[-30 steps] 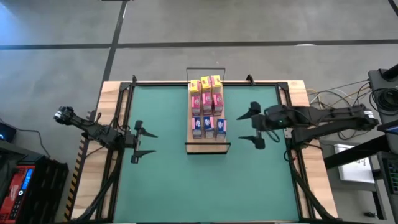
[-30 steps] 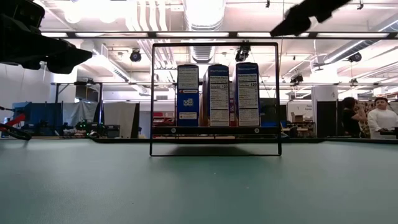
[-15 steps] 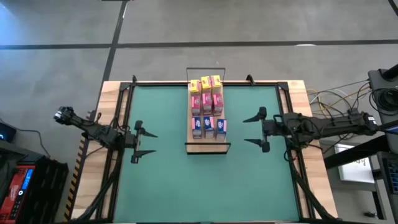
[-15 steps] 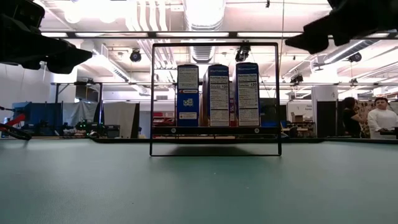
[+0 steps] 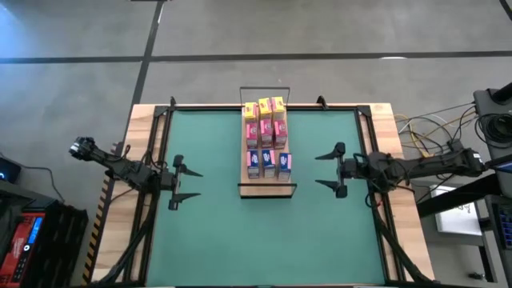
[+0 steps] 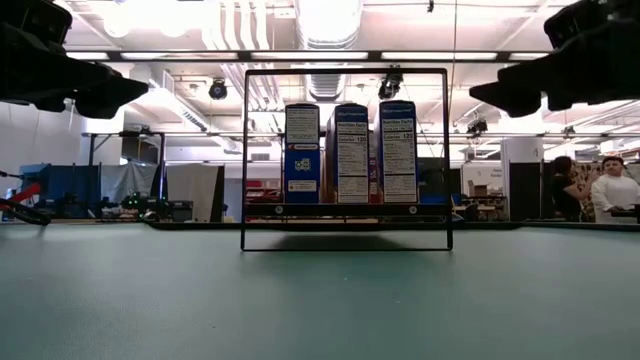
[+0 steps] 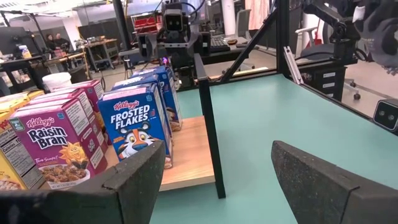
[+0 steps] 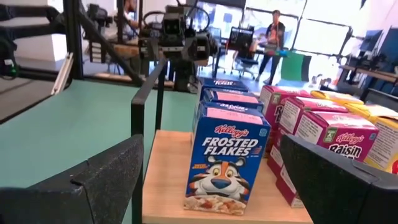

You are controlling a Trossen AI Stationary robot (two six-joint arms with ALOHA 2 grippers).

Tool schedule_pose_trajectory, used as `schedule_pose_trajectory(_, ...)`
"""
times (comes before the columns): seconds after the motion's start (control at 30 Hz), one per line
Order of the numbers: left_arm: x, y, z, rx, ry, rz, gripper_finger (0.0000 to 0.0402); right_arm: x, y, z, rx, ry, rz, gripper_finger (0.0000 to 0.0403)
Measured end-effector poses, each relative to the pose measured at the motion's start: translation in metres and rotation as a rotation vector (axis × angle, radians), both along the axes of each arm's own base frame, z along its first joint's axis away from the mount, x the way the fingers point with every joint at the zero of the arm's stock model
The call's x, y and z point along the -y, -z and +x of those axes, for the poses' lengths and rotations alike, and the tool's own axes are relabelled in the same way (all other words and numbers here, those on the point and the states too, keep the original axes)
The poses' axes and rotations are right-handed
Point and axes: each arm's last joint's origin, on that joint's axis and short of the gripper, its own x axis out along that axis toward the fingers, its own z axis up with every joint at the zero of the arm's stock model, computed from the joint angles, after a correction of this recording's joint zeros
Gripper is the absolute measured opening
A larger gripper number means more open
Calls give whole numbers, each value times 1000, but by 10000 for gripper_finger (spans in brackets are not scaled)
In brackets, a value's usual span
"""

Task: Stack cereal on shelf
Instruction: Return to Home Position

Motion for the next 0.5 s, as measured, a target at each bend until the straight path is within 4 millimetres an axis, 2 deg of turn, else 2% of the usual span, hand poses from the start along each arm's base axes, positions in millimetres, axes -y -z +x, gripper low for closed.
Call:
schedule_pose_trajectory(0.13, 0, 0, 0, 0, 0, 0, 276, 0, 9, -2, 15, 15, -4, 365)
schedule_pose_trajectory(0.5, 0, 0, 0, 0, 0, 0, 276, 3, 10, -2, 1, 82, 2, 365)
